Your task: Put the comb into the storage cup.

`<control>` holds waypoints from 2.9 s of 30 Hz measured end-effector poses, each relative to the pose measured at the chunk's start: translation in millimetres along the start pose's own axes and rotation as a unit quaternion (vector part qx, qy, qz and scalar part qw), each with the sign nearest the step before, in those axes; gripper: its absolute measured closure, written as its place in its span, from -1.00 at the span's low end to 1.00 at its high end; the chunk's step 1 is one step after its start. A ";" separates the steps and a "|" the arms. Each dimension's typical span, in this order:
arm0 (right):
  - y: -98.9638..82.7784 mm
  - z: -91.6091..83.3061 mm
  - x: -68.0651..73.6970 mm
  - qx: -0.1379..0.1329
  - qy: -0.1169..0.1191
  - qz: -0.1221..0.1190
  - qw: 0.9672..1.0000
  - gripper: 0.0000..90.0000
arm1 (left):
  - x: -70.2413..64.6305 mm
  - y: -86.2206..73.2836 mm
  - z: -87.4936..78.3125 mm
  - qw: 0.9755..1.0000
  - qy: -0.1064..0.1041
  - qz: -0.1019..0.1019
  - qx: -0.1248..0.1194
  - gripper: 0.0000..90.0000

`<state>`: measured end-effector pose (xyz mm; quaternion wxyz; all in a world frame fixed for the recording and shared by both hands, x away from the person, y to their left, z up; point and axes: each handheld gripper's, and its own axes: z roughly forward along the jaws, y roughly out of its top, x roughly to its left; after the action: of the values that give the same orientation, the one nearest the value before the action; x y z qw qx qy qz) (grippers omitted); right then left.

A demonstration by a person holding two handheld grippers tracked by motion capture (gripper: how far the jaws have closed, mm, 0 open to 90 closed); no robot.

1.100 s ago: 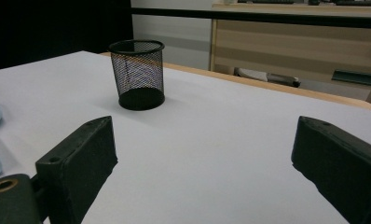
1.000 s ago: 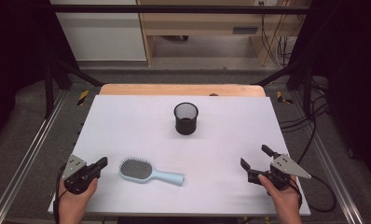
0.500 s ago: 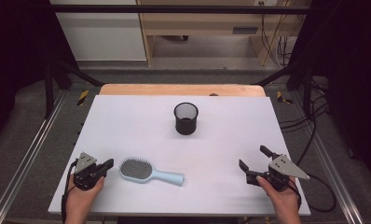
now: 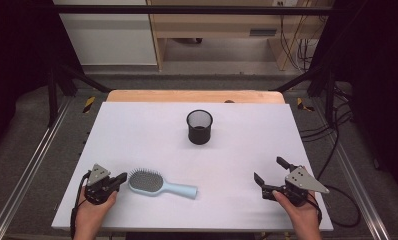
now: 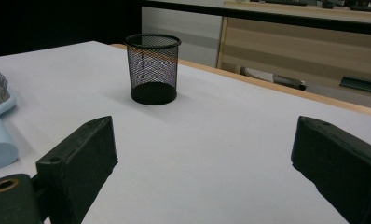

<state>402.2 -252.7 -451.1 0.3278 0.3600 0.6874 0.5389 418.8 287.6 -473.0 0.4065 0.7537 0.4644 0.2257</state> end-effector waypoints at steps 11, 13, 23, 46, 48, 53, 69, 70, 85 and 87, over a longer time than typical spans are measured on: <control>0.0 1.8 0.7 0.002 0.003 -0.004 1.000 -0.85 | 5.5 4.3 5.5 1.000 0.011 0.020 -0.002 1.00; 0.1 1.5 1.0 0.001 0.003 -0.004 1.000 -0.85 | 3.6 4.0 10.2 0.999 0.007 0.035 0.004 1.00; 0.0 2.1 2.3 0.004 0.006 -0.008 1.000 -0.85 | -3.1 2.2 7.0 0.998 0.020 0.064 0.012 1.00; 0.6 2.8 4.1 0.007 0.007 -0.013 1.000 -0.85 | -31.3 7.1 19.0 0.997 0.009 0.080 0.021 0.99; 0.5 3.2 4.5 0.008 0.008 -0.014 1.000 -0.85 | -32.8 7.5 19.8 0.997 0.008 0.080 0.021 0.99; 0.6 3.4 5.1 0.009 0.008 -0.015 1.000 -0.85 | -40.2 9.6 23.9 0.997 0.002 0.079 0.021 1.00; 1.0 1.4 5.2 0.018 0.006 -0.008 1.000 -0.84 | -71.4 21.2 46.8 0.995 -0.018 0.090 0.024 1.00; 1.3 1.6 5.8 0.019 0.006 -0.009 1.000 -0.84 | -74.2 22.3 49.2 0.995 -0.022 0.090 0.023 1.00; 6.4 3.0 17.9 0.030 0.022 -0.008 0.999 -0.83 | -98.2 29.0 62.7 0.993 -0.036 0.113 0.026 1.00; 6.5 3.1 18.5 0.030 0.020 -0.009 0.999 -0.83 | -101.8 29.7 65.6 0.992 -0.039 0.114 0.027 1.00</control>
<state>396.0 -234.4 -446.5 0.3080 0.3524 0.7132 0.5218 433.8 164.2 -482.1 0.3752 0.8209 0.3651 0.2282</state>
